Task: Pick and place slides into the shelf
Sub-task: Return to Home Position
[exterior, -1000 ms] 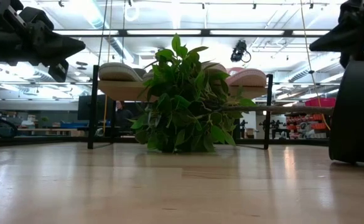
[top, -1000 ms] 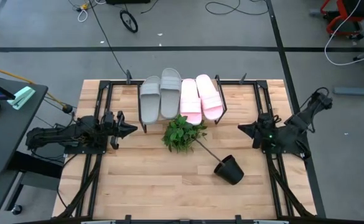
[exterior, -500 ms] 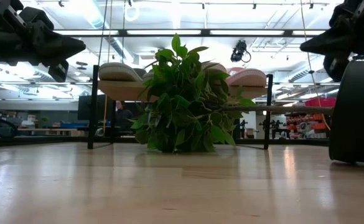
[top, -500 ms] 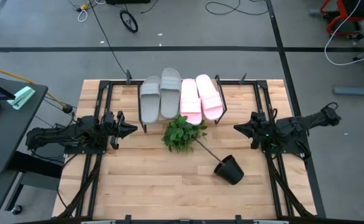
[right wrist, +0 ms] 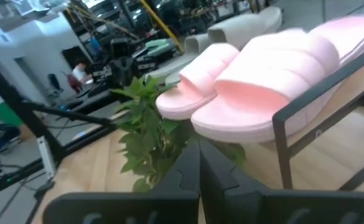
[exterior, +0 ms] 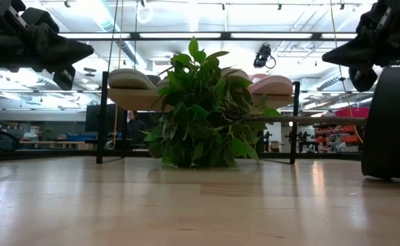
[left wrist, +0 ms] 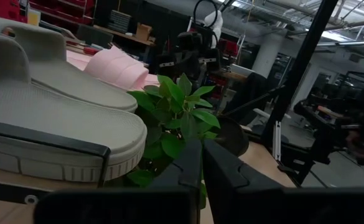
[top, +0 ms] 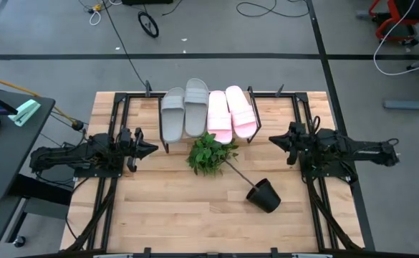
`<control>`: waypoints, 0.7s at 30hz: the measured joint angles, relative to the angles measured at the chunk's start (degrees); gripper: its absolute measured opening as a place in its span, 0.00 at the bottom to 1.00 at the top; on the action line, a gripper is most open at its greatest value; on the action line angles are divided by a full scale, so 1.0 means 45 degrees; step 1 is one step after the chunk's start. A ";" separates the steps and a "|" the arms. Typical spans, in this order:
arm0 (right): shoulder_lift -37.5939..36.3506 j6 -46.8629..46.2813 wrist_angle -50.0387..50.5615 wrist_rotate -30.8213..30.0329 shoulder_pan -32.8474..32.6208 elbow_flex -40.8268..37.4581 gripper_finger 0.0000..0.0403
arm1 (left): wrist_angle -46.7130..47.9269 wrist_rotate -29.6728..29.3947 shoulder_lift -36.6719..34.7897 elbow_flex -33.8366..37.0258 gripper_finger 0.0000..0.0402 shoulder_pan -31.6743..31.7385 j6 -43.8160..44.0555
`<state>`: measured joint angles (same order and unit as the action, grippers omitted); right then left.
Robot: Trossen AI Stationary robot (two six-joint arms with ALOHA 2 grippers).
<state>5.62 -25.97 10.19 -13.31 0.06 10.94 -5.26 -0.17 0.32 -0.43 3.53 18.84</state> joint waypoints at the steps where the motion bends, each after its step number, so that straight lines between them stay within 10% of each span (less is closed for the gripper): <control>1: -0.0116 -0.0067 0.0143 0.0426 0.0279 0.0000 0.00 | 0.0000 -0.0002 0.0000 0.0000 0.04 -0.0004 -0.0007; 21: -0.0697 -0.0826 -0.3287 0.2767 0.1286 -0.1735 0.00 | 0.0000 0.0002 0.0000 0.0000 0.07 -0.0001 -0.0007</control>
<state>2.48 -29.69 -4.60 -0.87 5.85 3.13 -5.26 -0.16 0.32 -0.43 3.53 18.81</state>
